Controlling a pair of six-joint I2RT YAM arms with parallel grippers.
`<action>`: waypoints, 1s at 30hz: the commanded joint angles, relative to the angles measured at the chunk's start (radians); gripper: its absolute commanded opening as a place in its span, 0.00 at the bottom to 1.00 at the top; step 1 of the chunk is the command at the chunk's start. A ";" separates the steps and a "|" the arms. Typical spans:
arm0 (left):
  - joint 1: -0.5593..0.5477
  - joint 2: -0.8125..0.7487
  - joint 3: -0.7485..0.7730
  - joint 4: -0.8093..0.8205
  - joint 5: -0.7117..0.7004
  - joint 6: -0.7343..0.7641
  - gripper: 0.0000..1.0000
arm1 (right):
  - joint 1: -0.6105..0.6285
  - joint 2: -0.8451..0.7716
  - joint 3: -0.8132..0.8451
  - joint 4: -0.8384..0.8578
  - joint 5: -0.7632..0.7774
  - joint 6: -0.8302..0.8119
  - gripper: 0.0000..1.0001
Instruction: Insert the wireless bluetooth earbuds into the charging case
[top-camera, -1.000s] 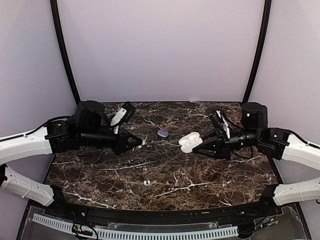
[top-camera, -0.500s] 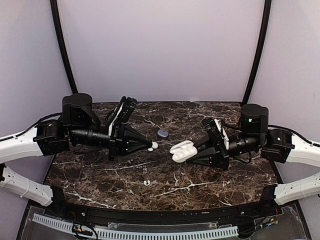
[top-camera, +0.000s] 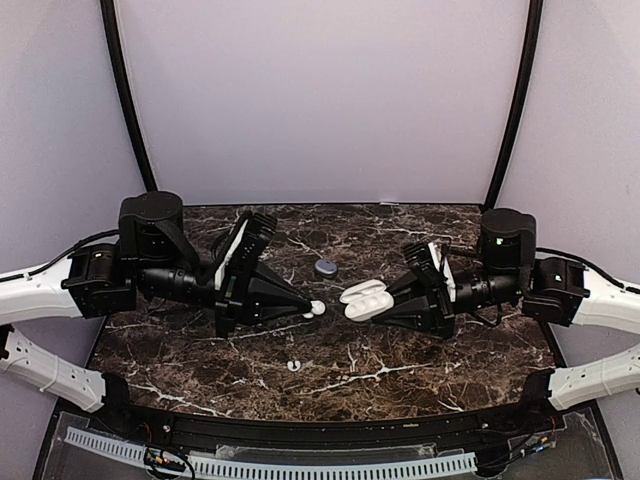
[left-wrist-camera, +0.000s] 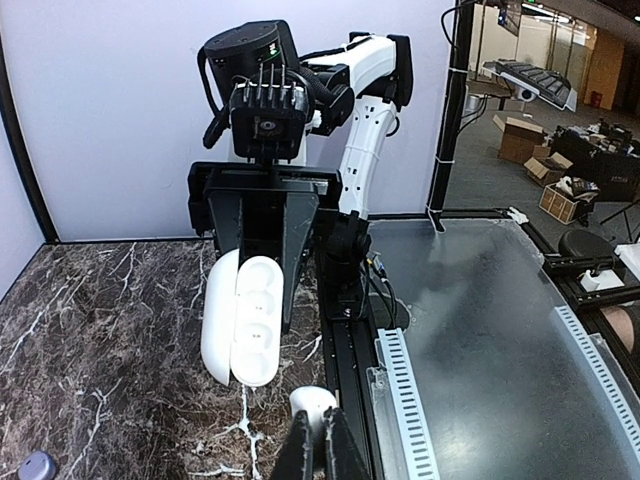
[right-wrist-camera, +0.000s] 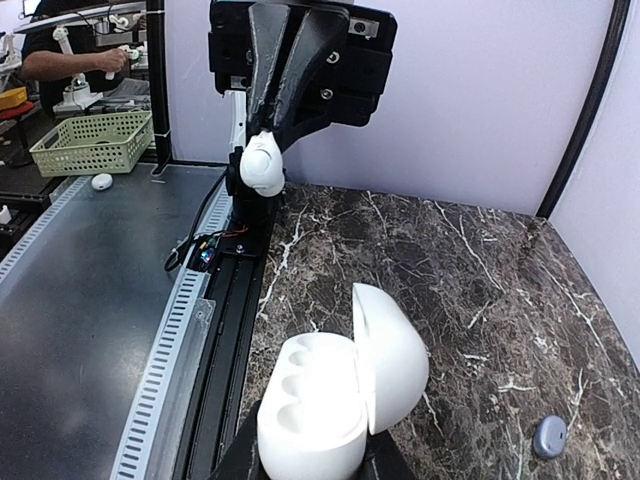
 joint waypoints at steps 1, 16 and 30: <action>-0.034 0.008 0.034 -0.011 -0.032 0.072 0.00 | 0.018 -0.009 0.024 0.027 -0.017 -0.040 0.00; -0.120 0.091 0.105 -0.022 -0.125 0.149 0.00 | 0.044 -0.008 0.032 0.000 -0.033 -0.110 0.00; -0.125 0.134 0.149 -0.072 -0.216 0.167 0.00 | 0.046 0.027 0.053 0.005 -0.055 -0.026 0.02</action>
